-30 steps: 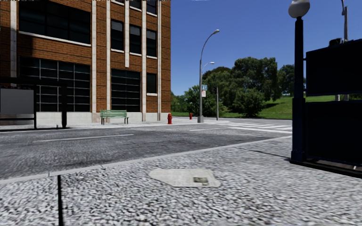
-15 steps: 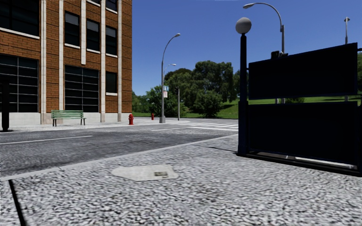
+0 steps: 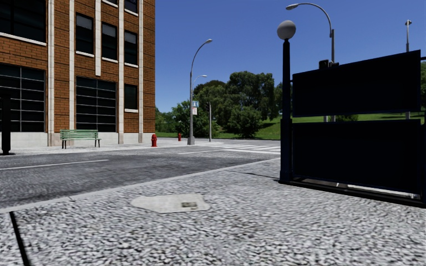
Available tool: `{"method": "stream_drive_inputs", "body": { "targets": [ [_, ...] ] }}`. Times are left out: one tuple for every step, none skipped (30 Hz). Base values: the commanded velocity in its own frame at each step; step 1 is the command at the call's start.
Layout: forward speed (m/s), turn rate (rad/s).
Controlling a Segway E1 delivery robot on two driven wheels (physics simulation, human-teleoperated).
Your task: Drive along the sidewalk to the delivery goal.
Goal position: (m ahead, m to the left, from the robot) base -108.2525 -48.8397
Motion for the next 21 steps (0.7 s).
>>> {"method": "stream_drive_inputs", "body": {
  "targets": [
    [0.5, -0.69],
    [0.69, -0.78],
    [0.81, -0.8],
    [0.87, -0.81],
    [0.87, -0.81],
    [0.9, -0.81],
    [0.93, -0.81],
    [1.0, -0.81],
    [1.0, -0.81],
    [1.03, -0.81],
    [1.04, -0.81],
    [1.05, -0.81],
    [1.05, -0.81],
    [1.05, -0.82],
    [1.05, -0.87],
    [1.05, -0.91],
    [1.05, -0.91],
    [1.05, -0.94],
    [1.05, -0.96],
    [1.05, -0.96],
    [1.05, -0.96]
  ]
}}
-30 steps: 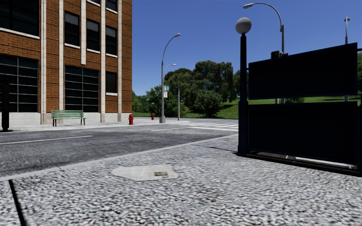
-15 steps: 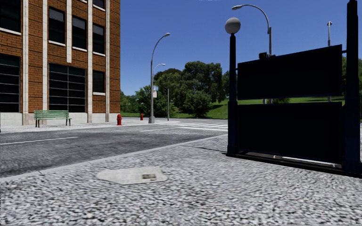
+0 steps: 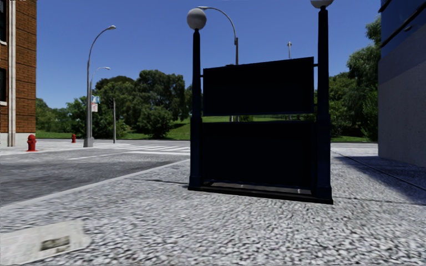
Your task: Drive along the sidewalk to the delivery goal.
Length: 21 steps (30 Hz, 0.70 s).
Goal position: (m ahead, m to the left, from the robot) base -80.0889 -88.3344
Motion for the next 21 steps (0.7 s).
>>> {"method": "stream_drive_inputs", "body": {
  "targets": [
    [1.05, -0.96],
    [1.05, -0.97],
    [1.05, -1.02],
    [1.05, -1.02],
    [1.05, -1.08],
    [1.05, -1.1],
    [1.05, -1.11],
    [1.05, -1.11],
    [1.05, -1.11],
    [1.05, -1.11],
    [1.05, -1.11],
    [1.05, -1.11],
    [1.05, -1.11],
    [1.05, -1.11],
    [1.05, -1.11],
    [1.05, -1.11],
    [1.05, -1.11],
    [1.05, -1.11],
    [1.05, -1.11],
    [1.05, -1.11],
    [1.05, -1.11]
  ]
}}
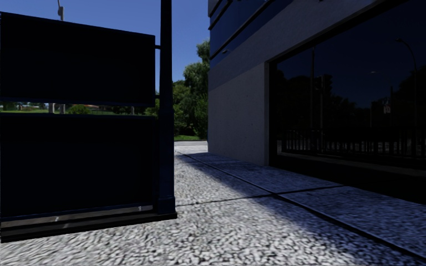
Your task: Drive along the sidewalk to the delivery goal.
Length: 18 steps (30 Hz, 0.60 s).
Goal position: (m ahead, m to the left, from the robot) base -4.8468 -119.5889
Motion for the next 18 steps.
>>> {"method": "stream_drive_inputs", "body": {
  "targets": [
    [1.09, -1.11],
    [1.12, -1.11],
    [1.15, -1.09],
    [1.15, -1.09],
    [1.16, -1.08],
    [1.16, -1.07],
    [1.16, -1.04],
    [1.16, -1.04],
    [1.16, -0.9],
    [1.17, -0.12],
    [1.17, 0.0],
    [1.17, 0.0],
    [1.17, 0.0],
    [1.17, 0.03],
    [1.17, 0.03],
    [1.17, 0.22],
    [1.17, 0.3],
    [1.17, 0.35]
  ]
}}
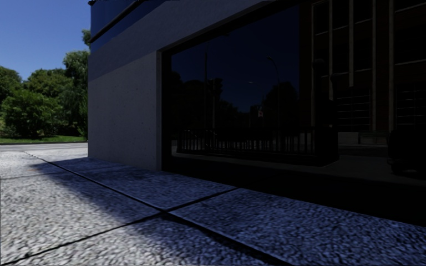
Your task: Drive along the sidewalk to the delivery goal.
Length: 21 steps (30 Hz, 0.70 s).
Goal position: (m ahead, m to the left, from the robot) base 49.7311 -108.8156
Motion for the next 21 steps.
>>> {"method": "stream_drive_inputs", "body": {
  "targets": [
    [1.17, 0.35],
    [1.17, 0.36],
    [1.24, 0.38],
    [1.39, 0.45],
    [1.39, 0.45],
    [2.0, 0.58],
    [2.0, 0.65],
    [2.0, 0.65],
    [2.0, 0.72],
    [2.0, 0.8],
    [2.0, 0.84],
    [2.0, 0.84],
    [2.0, 0.9],
    [2.0, 0.94],
    [2.0, 0.98],
    [2.0, 0.98],
    [2.0, 1.0],
    [2.0, 1.0],
    [2.0, 0.99],
    [2.0, 0.99],
    [2.0, 0.99]
  ]
}}
